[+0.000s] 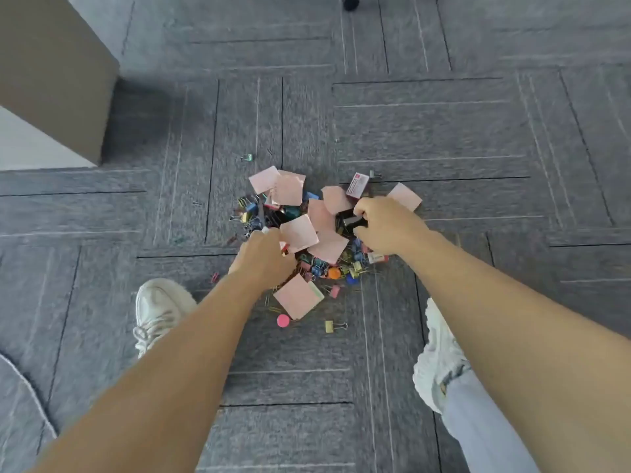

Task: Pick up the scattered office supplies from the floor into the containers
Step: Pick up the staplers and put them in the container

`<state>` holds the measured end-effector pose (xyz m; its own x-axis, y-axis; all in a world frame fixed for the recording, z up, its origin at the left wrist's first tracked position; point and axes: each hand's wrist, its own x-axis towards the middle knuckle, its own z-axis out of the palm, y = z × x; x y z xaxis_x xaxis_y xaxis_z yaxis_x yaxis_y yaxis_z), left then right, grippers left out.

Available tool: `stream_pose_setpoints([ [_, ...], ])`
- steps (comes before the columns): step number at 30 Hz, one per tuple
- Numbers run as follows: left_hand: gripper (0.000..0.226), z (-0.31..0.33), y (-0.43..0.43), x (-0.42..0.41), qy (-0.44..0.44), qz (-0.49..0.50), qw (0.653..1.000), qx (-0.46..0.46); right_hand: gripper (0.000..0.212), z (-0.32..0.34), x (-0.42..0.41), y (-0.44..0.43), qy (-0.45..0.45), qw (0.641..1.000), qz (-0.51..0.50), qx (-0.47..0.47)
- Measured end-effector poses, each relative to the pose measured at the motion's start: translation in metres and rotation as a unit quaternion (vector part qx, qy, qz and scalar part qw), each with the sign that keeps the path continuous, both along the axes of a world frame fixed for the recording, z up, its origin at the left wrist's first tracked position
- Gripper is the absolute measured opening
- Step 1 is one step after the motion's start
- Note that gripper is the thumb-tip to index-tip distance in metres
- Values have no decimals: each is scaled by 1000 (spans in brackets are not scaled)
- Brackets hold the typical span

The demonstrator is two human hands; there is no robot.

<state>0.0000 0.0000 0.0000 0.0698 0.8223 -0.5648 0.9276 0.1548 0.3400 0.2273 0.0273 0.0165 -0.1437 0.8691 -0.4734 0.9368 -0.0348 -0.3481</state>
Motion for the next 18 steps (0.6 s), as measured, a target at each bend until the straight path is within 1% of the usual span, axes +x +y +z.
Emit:
stream_pose_setpoints([
  [2, 43, -27, 24, -2, 30, -13, 999, 10, 37, -27, 2, 21, -24, 1000, 3, 10],
  [4, 48, -51, 46, -4, 71, -82, 994, 5, 40, -53, 2, 35, -62, 998, 20, 6],
  [5, 50, -64, 58, -4, 93, -132, 987, 11, 45, -67, 2, 43, -85, 996, 34, 5],
  [7, 54, -88, 75, -4, 125, -211, 969, 36, 61, -93, -1, 56, -133, 989, 66, -7],
  [9, 56, -108, 85, -4, 142, -250, 957, 44, 74, -113, -4, 62, -176, 981, 82, -24],
  [10, 59, -117, 88, -5, 149, -270, 950, 45, 76, -120, -5, 63, -193, 977, 85, -33],
  [12, 63, -129, 94, -6, 156, -297, 940, 63, 76, -133, -5, 59, -217, 971, 94, -29],
  [13, 60, -132, 97, -7, 163, -303, 936, 75, 77, -138, -4, 56, -230, 967, 105, -18],
  [15, 46, -133, 101, -7, 187, -313, 926, 95, 73, -143, -2, 50, -248, 959, 134, 8],
  [16, 40, -131, 103, -8, 204, -318, 921, 101, 67, -143, 0, 48, -247, 959, 141, 16],
  [18, 36, -125, 106, -9, 217, -324, 915, 106, 61, -137, 1, 47, -213, 968, 131, 6],
])
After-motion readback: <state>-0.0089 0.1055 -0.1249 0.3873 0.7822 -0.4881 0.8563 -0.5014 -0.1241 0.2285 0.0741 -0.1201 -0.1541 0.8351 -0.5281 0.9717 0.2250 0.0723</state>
